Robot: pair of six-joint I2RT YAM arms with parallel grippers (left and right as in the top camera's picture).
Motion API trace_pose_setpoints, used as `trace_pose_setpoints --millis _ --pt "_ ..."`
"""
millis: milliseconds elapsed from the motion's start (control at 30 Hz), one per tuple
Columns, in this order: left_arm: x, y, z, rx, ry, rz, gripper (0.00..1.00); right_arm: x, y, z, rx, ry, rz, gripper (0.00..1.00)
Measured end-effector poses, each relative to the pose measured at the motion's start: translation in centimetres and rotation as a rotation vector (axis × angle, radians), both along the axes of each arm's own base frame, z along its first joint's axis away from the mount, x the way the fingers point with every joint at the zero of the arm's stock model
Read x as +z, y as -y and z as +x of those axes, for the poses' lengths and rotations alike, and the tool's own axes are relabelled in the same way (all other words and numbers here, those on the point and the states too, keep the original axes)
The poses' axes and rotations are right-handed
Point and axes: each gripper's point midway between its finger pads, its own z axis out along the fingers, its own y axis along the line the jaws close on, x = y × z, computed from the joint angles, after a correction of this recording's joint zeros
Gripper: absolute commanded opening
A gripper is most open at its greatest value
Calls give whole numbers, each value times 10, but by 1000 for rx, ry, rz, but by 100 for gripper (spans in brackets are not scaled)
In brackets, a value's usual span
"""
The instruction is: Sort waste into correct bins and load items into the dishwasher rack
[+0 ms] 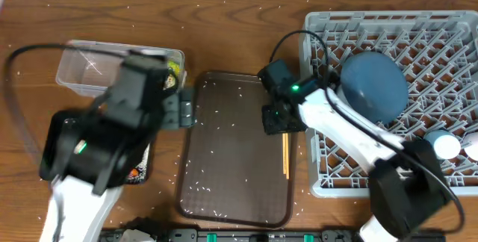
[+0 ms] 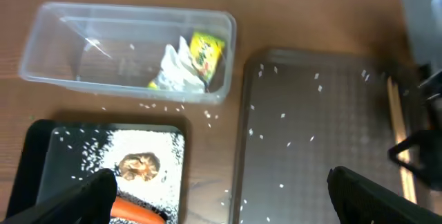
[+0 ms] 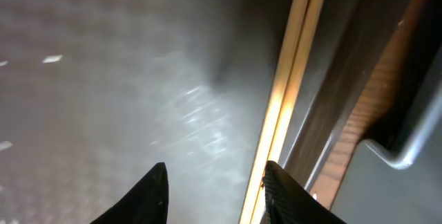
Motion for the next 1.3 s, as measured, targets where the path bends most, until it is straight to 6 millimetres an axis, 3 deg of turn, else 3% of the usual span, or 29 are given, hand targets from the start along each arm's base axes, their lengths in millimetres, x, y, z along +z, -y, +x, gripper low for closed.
trace_pose_setpoints --millis 167,400,500,567,867,967,1100,1200,1300 --pt "21 -11 -20 15 81 -34 98 -25 5 -4 -32 -60 -49 34" --pt "23 -12 -26 15 86 -36 98 -38 9 -7 -45 -93 -74 31" --pt "22 -12 -25 15 80 -34 98 -43 10 -9 -50 -106 -83 21" --pt "22 -12 -25 15 81 -34 98 -43 10 -9 -47 -106 -82 1" --pt "22 -12 -25 15 80 -34 98 -37 8 -8 -4 -96 -74 1" --pt "22 -12 -25 15 80 -34 98 -13 5 -1 30 -30 -37 1" --pt "22 -12 -25 15 80 -34 98 60 6 15 48 173 45 1" --pt "22 -12 -25 16 80 -36 98 109 24 24 23 305 67 1" --pt "22 -12 -25 17 80 -36 98 127 56 27 -17 343 20 1"
